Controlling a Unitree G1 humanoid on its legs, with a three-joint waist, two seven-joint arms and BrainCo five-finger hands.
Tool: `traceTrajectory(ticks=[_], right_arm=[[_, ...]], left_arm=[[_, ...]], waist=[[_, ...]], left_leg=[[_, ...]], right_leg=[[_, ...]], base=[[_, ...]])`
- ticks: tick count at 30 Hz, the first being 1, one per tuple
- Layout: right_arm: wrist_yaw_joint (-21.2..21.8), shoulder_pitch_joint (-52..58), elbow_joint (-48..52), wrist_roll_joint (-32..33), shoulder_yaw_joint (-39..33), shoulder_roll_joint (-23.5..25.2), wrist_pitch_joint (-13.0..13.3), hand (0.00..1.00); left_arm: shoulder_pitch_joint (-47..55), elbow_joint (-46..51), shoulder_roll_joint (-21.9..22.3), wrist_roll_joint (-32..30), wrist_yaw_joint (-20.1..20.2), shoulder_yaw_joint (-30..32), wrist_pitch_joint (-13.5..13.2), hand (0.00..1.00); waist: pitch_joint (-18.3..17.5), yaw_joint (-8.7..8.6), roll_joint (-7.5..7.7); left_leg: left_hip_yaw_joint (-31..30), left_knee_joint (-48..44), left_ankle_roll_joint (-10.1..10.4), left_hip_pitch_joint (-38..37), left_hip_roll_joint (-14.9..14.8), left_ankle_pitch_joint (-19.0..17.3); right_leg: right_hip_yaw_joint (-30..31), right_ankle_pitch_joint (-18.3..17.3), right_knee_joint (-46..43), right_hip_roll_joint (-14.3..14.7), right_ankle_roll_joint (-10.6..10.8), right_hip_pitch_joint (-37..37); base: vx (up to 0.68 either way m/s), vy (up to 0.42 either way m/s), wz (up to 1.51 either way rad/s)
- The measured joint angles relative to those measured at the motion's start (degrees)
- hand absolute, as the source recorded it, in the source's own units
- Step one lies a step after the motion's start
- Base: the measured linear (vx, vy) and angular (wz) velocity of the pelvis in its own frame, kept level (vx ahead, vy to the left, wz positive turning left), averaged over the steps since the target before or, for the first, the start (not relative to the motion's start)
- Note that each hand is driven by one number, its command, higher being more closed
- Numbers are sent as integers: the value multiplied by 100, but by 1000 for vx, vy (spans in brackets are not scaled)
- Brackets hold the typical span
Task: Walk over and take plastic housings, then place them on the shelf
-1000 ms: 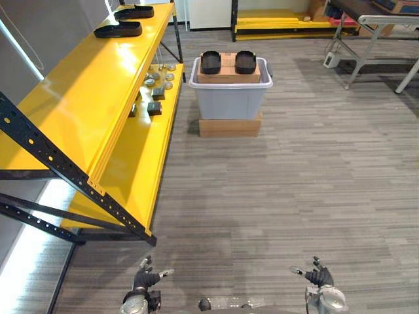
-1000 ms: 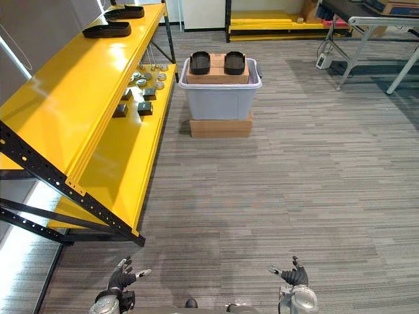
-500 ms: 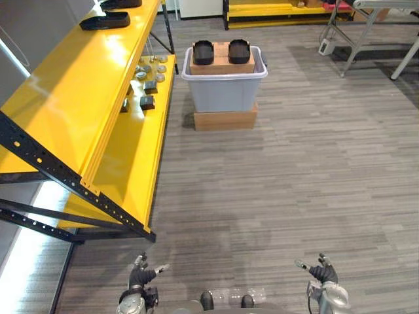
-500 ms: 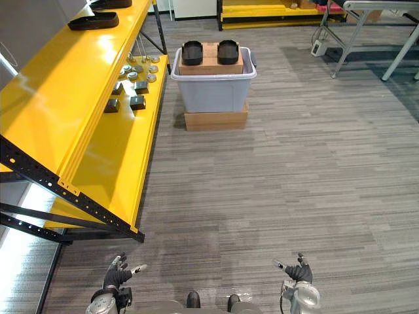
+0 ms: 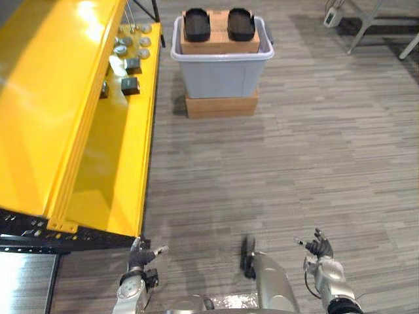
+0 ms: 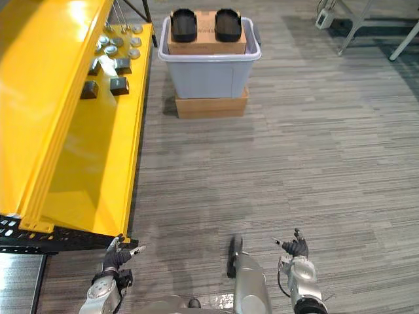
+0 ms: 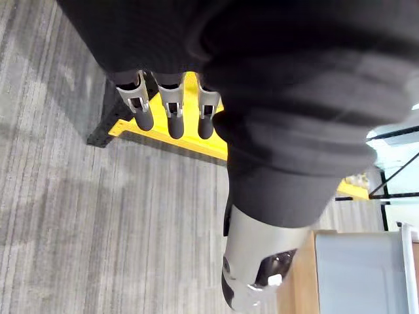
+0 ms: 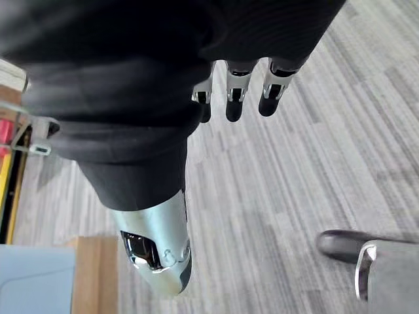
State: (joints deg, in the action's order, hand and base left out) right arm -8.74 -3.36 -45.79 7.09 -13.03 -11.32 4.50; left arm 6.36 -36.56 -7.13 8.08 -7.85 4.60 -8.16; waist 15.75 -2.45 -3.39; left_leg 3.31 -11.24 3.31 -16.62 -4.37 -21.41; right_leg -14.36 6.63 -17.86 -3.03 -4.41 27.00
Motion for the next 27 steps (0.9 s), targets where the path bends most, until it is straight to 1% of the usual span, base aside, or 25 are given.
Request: traceTrajectory(ticks=[1,2,3,4,5,6,7,8,10,11,12,13,14,15,16,17,18,19,20,21,22,23,24,25,27], right_arm=[[5,-29,11,-4,2,12,6,0],[11,-46,2,-12,4,43,3,0],[14,-14,2,-17,27,48,3,0],[11,9,2,-15,70,38,5,0],[2,31,6,3,162,37,30,0],[1,28,7,14,222,37,44,0],[-8,11,6,27,234,62,91,0],[-12,4,6,33,230,69,96,0],[-8,-26,-25,71,231,86,119,0],[-6,-93,-68,72,232,94,118,0],[-6,-127,-83,72,197,104,117,0],[-7,-122,-86,71,138,89,120,0],[-9,-113,-104,71,49,79,120,0],[-12,-89,-120,71,5,66,119,0],[-32,-60,-193,69,-10,54,116,0],[-42,-34,-261,66,18,98,70,0],[-39,32,-252,65,40,133,66,0],[-40,60,-253,62,28,117,63,0],[-33,93,-262,55,7,110,45,0],[-5,148,-279,45,0,143,37,0],[3,150,-283,22,0,159,35,0],[6,169,-283,-2,4,191,35,0],[13,191,-282,-5,38,220,27,0],[16,200,-273,-8,71,246,26,0],[19,235,-200,-89,202,350,40,0]], left_arm=[[-59,-12,3,-5,-2,-1,-3,0],[-91,-8,25,-3,-6,3,-5,0],[-58,-17,56,18,-4,9,-1,0],[-31,-16,74,20,-4,11,-1,0],[-6,-15,85,22,5,14,-15,0],[-9,-17,88,22,7,19,-17,0],[-5,-32,132,26,10,22,-13,0],[-2,-29,161,26,10,23,-14,0],[18,-21,208,27,10,36,-15,0],[58,-22,217,28,9,59,-14,0],[117,-7,253,27,11,102,-13,0],[157,8,327,27,10,133,-14,0],[200,0,392,26,11,154,-10,0],[225,0,436,26,13,160,-8,0],[263,-7,472,24,13,171,-6,0],[335,-15,450,24,13,232,-1,0],[286,-17,459,22,11,279,0,0],[234,-34,487,21,17,265,6,0],[207,-87,517,20,21,247,7,0],[212,-233,480,20,19,248,14,0],[232,-281,459,19,16,247,33,0],[266,-305,421,19,13,227,50,0],[251,-337,390,19,12,213,50,0],[254,-343,370,19,11,207,48,0],[230,-343,324,16,11,199,43,0]], waist=[[5,4,0],[8,-6,-2],[17,-19,-22],[25,-2,-31],[24,19,-58],[26,24,-56],[50,132,-19],[66,197,6],[92,347,46],[121,364,94],[147,371,53],[172,384,90],[135,448,0],[107,477,-68],[72,549,-120],[-28,630,-37],[-112,603,181],[-115,606,197],[-131,630,200],[-134,626,223],[-135,623,231],[-139,593,245],[-138,536,245],[-138,497,259],[-165,455,247]], left_leg=[[-3,-222,192,90,-69,110],[9,-996,403,358,-175,455],[44,-2168,327,708,-342,1184],[63,-2783,323,911,-477,1679],[270,-4171,205,1438,-848,1635],[437,-4726,32,1676,-1016,1521],[696,-5479,-250,2228,-1174,1297],[789,-5518,-268,2409,-1137,1223],[922,-4903,-207,3032,-831,914],[923,-4327,-234,3240,-675,829],[940,-3283,-240,3358,-421,818],[943,-2013,-97,3414,-190,947],[925,-1014,48,3383,-80,1224],[921,-454,82,3392,-54,1408],[872,-260,39,3391,-68,1982],[858,-296,-309,3318,93,2370],[869,-366,-555,3350,346,2192],[853,-440,-662,3362,416,2104],[863,-594,-742,3285,477,1916],[900,-601,-758,3029,540,1719],[901,-565,-788,2852,587,1630],[859,-489,-831,2455,710,1465],[798,-395,-862,2064,804,1366],[766,-293,-854,1855,853,1357],[672,173,-818,1175,866,1318]], right_leg=[[-48,-191,-283,8,3,63],[-144,-627,-617,32,-42,-24],[-200,-955,-623,117,-75,-439],[-206,-1049,-494,182,-116,-725],[-210,-1140,-136,359,-146,-1305],[-194,-1163,40,442,-179,-1570],[-43,-1175,495,544,-194,-2216],[45,-1182,666,557,-191,-2443],[310,-1248,1174,533,-105,-3056],[411,-1302,1291,503,-59,-3246],[531,-1379,1381,415,19,-3504],[654,-1475,1517,349,108,-3725],[714,-1560,1632,342,198,-3874],[788,-1602,1710,375,246,-3936],[899,-1718,1765,387,328,-4095],[1002,-1906,1743,253,418,-4199],[978,-2034,1558,11,495,-4172],[959,-2043,1397,-81,506,-4132],[1019,-2072,769,-150,555,-3948],[1111,-2101,-339,-237,767,-3624],[1165,-2024,-1027,-313,1066,-3406],[1331,-1749,-2439,-433,1671,-2923],[1335,-1715,-3523,-567,1689,-2540],[1263,-1745,-3887,-659,1592,-2361],[832,-1984,-4072,-827,1130,-1671]], base=[[619,-275,19],[639,-307,24],[671,-317,22],[672,-294,15],[524,-210,3],[723,-247,-15],[586,-165,-29],[765,-157,-56],[449,-39,-53],[364,33,-47],[537,71,-59],[524,127,-63],[434,142,-55],[449,196,-54],[387,182,-53],[624,249,-27],[555,203,5],[669,249,31],[539,220,13],[516,213,3],[495,186,5],[498,163,25],[490,147,33],[453,114,31],[391,69,20]])
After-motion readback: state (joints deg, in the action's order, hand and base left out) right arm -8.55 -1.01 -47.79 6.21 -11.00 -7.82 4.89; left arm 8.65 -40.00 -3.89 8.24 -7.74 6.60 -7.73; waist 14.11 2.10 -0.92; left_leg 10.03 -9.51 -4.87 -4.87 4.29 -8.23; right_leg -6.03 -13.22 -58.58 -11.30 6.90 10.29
